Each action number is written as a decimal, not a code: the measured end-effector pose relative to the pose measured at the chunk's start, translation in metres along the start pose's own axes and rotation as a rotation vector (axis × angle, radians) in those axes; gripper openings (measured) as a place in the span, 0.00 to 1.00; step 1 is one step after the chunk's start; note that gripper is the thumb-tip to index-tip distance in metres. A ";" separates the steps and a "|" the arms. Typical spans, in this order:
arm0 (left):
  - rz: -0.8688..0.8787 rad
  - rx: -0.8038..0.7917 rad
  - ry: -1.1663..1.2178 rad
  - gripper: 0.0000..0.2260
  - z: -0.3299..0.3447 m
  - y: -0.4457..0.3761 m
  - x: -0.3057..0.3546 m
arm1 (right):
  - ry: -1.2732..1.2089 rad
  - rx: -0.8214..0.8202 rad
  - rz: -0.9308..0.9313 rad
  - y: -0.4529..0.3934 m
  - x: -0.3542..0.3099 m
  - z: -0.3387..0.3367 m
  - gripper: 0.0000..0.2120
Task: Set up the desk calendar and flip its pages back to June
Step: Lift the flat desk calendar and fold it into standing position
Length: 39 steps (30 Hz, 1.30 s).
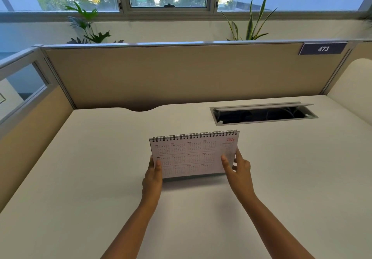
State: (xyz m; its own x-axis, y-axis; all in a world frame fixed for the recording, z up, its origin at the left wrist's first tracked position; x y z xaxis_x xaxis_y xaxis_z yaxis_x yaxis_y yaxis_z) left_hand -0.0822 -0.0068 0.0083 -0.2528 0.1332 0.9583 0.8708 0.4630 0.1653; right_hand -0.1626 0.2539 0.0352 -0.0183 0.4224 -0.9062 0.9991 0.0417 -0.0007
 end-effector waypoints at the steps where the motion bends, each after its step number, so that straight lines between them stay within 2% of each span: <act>1: 0.005 -0.018 -0.039 0.32 0.001 0.000 0.001 | 0.025 -0.015 0.010 0.001 0.001 0.001 0.35; 4: 0.033 -0.055 0.022 0.32 0.005 0.002 0.003 | 0.061 -0.031 -0.002 0.005 0.000 0.003 0.36; 8: 0.040 -0.066 0.164 0.19 0.008 0.010 0.004 | -0.004 -0.034 -0.028 0.011 -0.001 0.004 0.30; 12: -0.031 -0.031 0.243 0.24 0.004 0.010 -0.020 | -0.012 -0.075 -0.029 0.012 -0.004 0.004 0.24; 19: -0.077 -0.007 0.279 0.19 -0.007 0.003 -0.041 | -0.055 -0.095 0.091 0.020 0.008 0.001 0.31; 23: -0.109 -0.060 0.234 0.18 -0.005 0.000 -0.052 | -0.051 -0.056 0.103 0.036 0.012 0.000 0.38; 28: -0.137 -0.105 0.223 0.21 -0.007 -0.003 -0.071 | -0.010 -0.077 0.043 0.057 0.001 0.011 0.38; 39: -0.126 -0.138 0.248 0.21 -0.006 -0.005 -0.072 | 0.031 -0.078 0.094 0.073 -0.001 0.010 0.37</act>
State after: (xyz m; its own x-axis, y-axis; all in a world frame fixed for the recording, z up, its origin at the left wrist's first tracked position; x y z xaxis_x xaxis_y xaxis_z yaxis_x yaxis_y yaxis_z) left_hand -0.0665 -0.0237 -0.0599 -0.2663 -0.1429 0.9532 0.8925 0.3371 0.2998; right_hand -0.0898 0.2474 0.0321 0.0729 0.4559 -0.8871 0.9905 0.0707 0.1177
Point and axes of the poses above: each hand's wrist, its own y-axis away from the middle knuckle, its own z-axis out of the palm, x = y × z, the point moved 10 cm from there along -y, towards the middle knuckle, and after that the axes turned 2 degrees about -x, right-handed, at the moved point
